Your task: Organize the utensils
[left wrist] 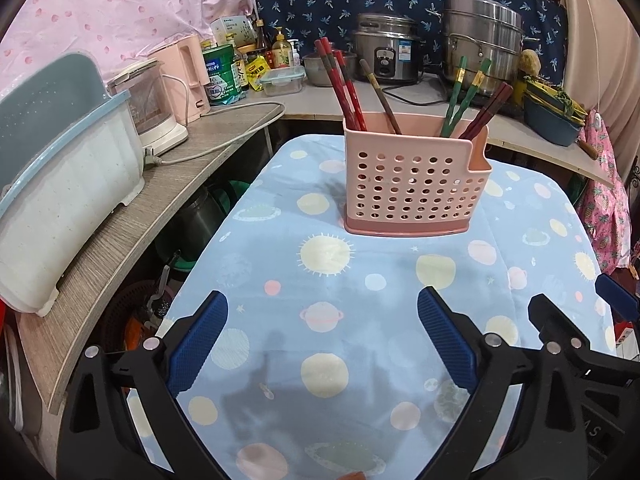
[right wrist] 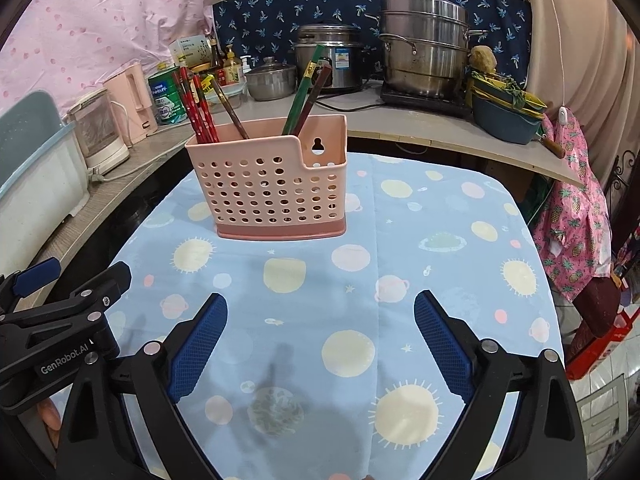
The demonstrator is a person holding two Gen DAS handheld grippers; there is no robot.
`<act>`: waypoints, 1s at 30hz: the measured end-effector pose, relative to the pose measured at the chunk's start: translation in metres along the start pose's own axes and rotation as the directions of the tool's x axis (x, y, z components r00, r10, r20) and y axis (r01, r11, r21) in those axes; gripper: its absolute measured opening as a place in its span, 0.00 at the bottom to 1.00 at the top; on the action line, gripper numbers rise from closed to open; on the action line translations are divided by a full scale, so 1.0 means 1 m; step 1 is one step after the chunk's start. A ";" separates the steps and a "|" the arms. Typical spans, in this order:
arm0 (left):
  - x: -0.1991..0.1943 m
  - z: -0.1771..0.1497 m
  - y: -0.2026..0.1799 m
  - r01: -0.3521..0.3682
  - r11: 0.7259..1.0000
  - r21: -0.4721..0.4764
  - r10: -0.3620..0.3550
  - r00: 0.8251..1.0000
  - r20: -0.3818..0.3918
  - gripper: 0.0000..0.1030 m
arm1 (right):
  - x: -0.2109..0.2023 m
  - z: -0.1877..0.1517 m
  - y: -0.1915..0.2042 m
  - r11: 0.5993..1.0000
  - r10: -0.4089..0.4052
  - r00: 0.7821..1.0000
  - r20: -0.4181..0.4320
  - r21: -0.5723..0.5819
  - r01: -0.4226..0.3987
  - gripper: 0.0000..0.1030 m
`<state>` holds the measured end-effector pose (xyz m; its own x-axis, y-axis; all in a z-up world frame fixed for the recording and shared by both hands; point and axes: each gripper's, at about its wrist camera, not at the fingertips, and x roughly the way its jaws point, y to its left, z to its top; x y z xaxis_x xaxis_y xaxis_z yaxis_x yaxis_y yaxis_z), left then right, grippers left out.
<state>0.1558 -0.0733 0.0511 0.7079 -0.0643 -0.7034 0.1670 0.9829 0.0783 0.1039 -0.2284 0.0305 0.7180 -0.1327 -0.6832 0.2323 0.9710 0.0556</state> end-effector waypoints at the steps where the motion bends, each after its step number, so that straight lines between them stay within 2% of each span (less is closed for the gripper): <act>1: 0.001 0.000 0.000 0.000 1.000 0.000 0.000 1.000 -0.001 0.89 | 0.001 0.000 0.000 1.000 -0.002 1.000 -0.002 0.000 0.002 0.88; 30: 0.026 0.008 0.003 -0.007 1.000 -0.017 0.006 0.999 -0.037 0.90 | 0.022 0.005 -0.008 1.000 -0.025 0.999 -0.035 0.013 0.025 0.88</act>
<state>0.1807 -0.0737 0.0386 0.6830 -0.0516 -0.7286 0.1503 0.9861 0.0710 0.1214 -0.2400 0.0188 0.6888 -0.1498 -0.7093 0.2592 0.9646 0.0480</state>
